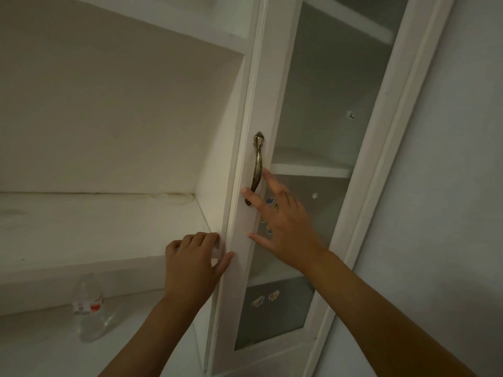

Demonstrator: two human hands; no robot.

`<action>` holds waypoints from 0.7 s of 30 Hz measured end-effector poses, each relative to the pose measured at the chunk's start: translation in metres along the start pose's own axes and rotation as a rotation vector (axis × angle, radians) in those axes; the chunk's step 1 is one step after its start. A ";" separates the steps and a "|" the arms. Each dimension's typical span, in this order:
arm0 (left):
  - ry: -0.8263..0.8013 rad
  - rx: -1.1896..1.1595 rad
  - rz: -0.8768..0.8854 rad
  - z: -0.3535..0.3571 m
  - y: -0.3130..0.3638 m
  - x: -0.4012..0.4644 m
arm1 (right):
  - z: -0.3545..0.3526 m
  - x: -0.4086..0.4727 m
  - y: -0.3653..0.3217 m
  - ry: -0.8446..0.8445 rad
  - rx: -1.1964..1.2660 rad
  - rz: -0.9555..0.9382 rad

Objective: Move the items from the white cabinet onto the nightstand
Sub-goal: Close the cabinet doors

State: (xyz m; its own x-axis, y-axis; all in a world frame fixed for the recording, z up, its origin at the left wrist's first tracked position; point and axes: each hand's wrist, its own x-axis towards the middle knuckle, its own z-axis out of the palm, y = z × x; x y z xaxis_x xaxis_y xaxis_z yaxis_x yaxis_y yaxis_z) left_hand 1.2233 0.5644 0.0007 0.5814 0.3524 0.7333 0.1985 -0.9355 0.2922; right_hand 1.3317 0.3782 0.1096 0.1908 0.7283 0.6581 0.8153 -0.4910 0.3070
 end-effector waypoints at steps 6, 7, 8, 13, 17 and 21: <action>-0.088 0.042 -0.044 -0.012 0.011 0.000 | -0.018 -0.037 -0.003 -0.153 0.059 0.024; -0.103 0.006 -0.072 -0.015 0.012 0.001 | -0.023 -0.045 -0.002 -0.174 0.085 0.045; -0.114 -0.027 -0.099 -0.018 0.013 0.001 | -0.027 -0.054 -0.001 -0.193 0.101 0.061; -0.064 -0.050 -0.122 -0.035 0.025 -0.015 | -0.050 -0.096 0.006 -0.260 0.131 0.102; -0.089 0.009 -0.144 -0.053 0.040 -0.044 | -0.051 -0.140 0.004 -0.272 0.188 0.109; -0.129 0.053 -0.165 -0.068 0.046 -0.079 | -0.041 -0.176 -0.002 -0.289 0.282 0.112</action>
State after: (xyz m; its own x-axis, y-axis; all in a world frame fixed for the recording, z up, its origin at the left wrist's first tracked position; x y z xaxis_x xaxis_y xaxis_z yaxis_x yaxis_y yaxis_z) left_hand 1.1328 0.4951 -0.0024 0.6334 0.4978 0.5924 0.3383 -0.8667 0.3666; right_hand 1.2737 0.2314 0.0208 0.4000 0.8016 0.4444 0.8907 -0.4542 0.0176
